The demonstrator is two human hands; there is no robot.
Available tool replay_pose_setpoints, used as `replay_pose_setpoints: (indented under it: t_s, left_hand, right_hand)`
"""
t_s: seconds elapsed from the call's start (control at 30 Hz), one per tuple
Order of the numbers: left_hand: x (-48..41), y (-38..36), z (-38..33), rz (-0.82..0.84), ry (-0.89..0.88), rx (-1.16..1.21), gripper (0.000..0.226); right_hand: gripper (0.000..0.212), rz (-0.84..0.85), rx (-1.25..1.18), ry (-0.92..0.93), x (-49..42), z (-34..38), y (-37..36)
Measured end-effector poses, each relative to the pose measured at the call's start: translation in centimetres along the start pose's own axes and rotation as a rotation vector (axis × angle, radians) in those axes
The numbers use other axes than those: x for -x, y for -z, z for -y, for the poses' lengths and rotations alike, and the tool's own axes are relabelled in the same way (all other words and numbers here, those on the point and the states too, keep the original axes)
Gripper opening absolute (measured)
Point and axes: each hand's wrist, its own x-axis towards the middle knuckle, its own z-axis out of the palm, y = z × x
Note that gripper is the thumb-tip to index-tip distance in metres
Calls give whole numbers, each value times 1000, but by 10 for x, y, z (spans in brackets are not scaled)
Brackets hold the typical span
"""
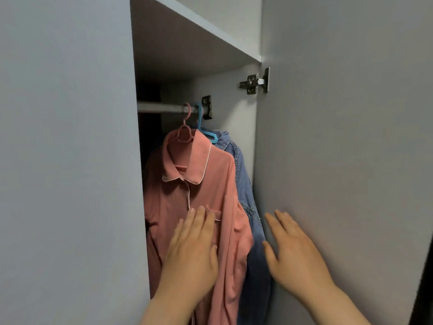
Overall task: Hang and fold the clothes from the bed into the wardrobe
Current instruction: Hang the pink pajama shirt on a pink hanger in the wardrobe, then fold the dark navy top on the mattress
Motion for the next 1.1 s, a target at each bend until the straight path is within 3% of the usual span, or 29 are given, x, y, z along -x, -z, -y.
replay_pose_setpoints:
  t_s: [0.2, 0.3, 0.47, 0.7, 0.97, 1.1]
  left_hand:
    - [-28, -40, 14, 28, 114, 197, 67]
    - [-33, -42, 7, 58, 146, 163, 65]
    - [-52, -8, -9, 334, 154, 163, 59]
    - [-77, 61, -32, 632, -91, 265, 64]
    - [-62, 127, -90, 672, -449, 456, 50]
    - [-30, 146, -139, 771, -644, 550, 50]
  right_hand:
    - [60, -3, 123, -51, -31, 16, 0]
    - [61, 121, 141, -130, -38, 21, 8]
    - [61, 380, 131, -264, -38, 24, 47]
    - [57, 595, 38, -409, -18, 50, 144]
    - [48, 480, 29, -681, 79, 55, 263]
    - [45, 459, 40, -921, 158, 42, 310]
